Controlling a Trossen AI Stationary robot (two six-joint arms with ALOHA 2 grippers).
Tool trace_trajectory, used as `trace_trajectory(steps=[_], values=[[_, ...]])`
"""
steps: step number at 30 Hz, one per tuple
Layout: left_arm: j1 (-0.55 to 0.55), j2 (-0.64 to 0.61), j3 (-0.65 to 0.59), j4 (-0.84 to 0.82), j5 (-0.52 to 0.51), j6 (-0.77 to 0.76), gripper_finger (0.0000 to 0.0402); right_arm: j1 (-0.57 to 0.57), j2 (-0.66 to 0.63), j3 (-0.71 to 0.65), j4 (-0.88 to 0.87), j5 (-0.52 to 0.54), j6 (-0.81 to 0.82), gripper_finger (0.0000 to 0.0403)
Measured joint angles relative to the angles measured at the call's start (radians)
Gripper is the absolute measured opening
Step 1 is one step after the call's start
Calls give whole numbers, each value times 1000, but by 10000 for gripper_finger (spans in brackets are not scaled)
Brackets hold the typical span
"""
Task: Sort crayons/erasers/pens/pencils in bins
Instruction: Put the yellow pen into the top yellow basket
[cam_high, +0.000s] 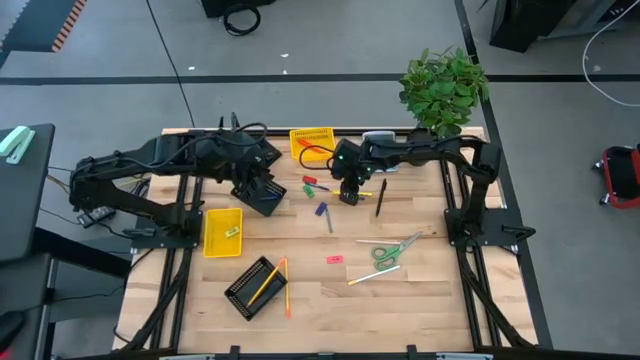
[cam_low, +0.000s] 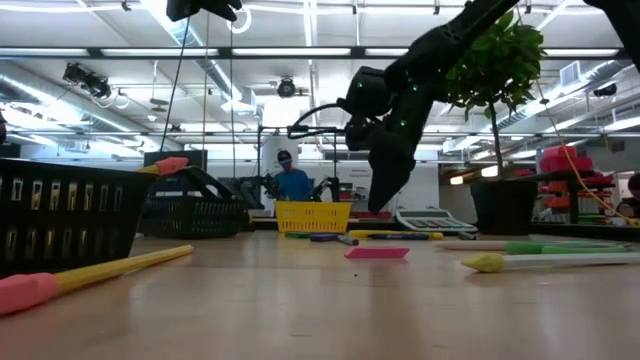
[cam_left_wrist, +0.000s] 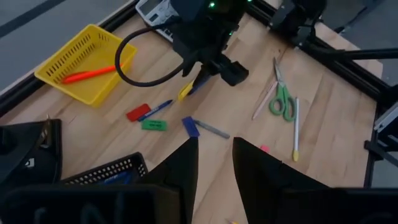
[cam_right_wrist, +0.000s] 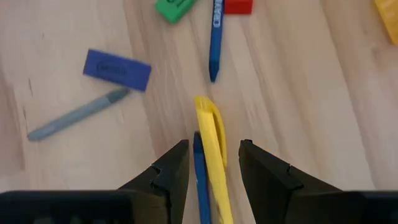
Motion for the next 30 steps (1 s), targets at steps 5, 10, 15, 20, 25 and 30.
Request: trace_trajectory(steps=[5,10,15,20,25,30], values=[[-10,0,0,-8,0,-18,107,0,0,-51,148,-10,29,146],[-14,0,0,-28,0,-18,107,17,0,-119,284,-11,58,146],[-14,0,0,-69,0,-18,107,34,0,-209,387,2,23,146],[-14,0,0,-87,0,-19,107,37,0,-260,426,42,21,146],[-14,0,0,-89,0,-19,107,34,-1,-264,432,55,29,146],[-14,0,0,-89,0,-18,107,34,-1,-264,430,74,31,146]])
